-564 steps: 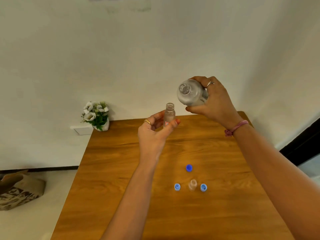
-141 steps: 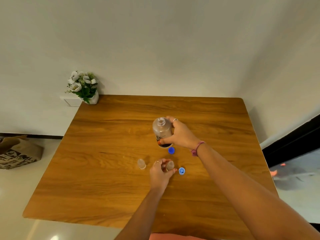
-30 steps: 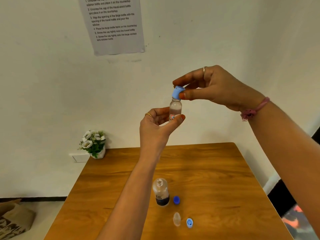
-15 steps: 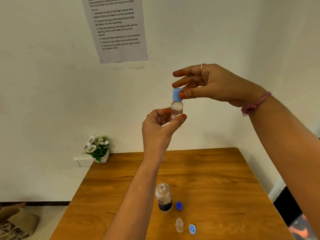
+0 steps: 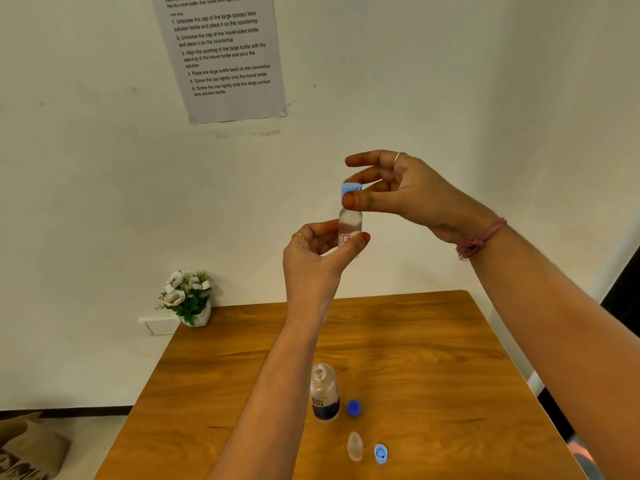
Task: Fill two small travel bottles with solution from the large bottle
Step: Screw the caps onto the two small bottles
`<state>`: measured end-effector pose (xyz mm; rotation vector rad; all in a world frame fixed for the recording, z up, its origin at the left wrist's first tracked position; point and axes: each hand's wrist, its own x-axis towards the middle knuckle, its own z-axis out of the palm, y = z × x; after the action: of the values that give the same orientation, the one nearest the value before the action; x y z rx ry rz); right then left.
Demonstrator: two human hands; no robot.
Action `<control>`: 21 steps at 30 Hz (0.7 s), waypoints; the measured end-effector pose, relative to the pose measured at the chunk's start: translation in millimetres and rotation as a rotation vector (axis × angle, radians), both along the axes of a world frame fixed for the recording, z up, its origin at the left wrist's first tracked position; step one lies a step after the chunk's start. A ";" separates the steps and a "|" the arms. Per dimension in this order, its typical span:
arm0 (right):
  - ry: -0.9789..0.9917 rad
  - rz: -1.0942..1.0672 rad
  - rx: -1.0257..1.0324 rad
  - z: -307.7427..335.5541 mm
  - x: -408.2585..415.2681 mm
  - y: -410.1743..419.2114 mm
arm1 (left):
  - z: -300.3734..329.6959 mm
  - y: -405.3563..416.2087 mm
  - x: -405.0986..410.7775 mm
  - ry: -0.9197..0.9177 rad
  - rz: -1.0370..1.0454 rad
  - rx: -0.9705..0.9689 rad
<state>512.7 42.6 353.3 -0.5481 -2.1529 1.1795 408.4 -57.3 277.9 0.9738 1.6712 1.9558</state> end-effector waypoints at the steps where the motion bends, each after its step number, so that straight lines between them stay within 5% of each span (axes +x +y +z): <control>1: 0.024 0.049 -0.043 0.1 2.9 1.9 | -0.2 0.2 -0.1 -0.003 -0.003 0.000; 21: 0.032 0.206 -0.149 -10.2 -1.2 14.6 | -4.6 -0.3 -7.7 -0.030 0.001 0.005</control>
<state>511.5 57.2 343.1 -0.3736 -2.1447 1.4591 400.7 -57.6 273.4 0.9411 1.6519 1.9669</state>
